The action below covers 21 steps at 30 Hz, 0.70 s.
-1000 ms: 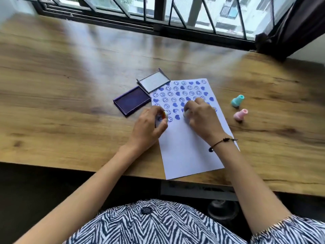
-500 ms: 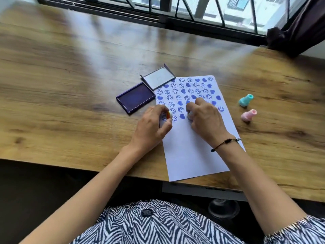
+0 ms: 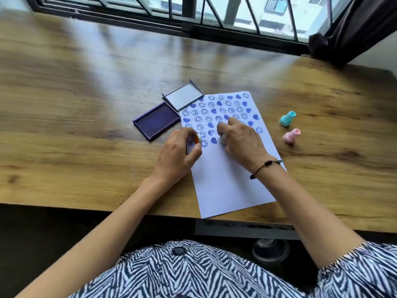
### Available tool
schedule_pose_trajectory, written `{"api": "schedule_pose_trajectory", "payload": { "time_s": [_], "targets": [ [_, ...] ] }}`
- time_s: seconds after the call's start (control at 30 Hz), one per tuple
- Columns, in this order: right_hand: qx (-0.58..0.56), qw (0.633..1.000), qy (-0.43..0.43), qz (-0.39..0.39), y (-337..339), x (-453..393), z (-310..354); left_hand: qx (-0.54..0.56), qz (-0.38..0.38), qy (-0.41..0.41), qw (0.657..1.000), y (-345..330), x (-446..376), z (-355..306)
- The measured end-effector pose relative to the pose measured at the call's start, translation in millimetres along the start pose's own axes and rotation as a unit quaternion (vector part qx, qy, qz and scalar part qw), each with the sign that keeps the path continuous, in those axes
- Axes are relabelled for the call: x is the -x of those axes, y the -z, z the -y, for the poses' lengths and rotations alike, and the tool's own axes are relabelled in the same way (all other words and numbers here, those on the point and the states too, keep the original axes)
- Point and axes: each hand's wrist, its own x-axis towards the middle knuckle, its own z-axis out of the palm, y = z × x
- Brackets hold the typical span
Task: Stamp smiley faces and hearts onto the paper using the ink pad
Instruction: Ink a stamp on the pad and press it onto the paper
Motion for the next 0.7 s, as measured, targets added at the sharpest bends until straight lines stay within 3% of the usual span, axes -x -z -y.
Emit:
{"api": "schedule_pose_trajectory", "payload": {
  "time_s": [0.1,0.2,0.27,0.4,0.57,0.7],
  "targets": [
    [-0.062,0.998,-0.025,-0.021,9.7,1.3,-5.5,-0.003,0.002,-0.004,1.000,-0.2,0.0,0.1],
    [-0.155,0.978,-0.061,-0.128,31.4,5.7,-12.2,-0.002,0.008,-0.008,1.000,-0.3,0.6,1.0],
    [-0.198,0.964,-0.075,-0.160,44.2,10.8,-13.1,0.000,0.011,-0.006,1.000,-0.3,0.9,0.4],
    [-0.282,0.947,-0.104,-0.118,47.7,20.8,-4.8,0.016,-0.011,-0.010,1.000,3.9,3.0,-5.7],
    [-0.531,0.833,-0.144,-0.056,40.3,34.3,12.1,0.209,0.038,0.065,0.975,4.8,7.5,-23.7],
    [-0.554,0.821,-0.125,-0.055,39.9,41.3,18.0,0.307,0.062,0.100,0.945,1.9,5.6,-35.3]
  ]
}}
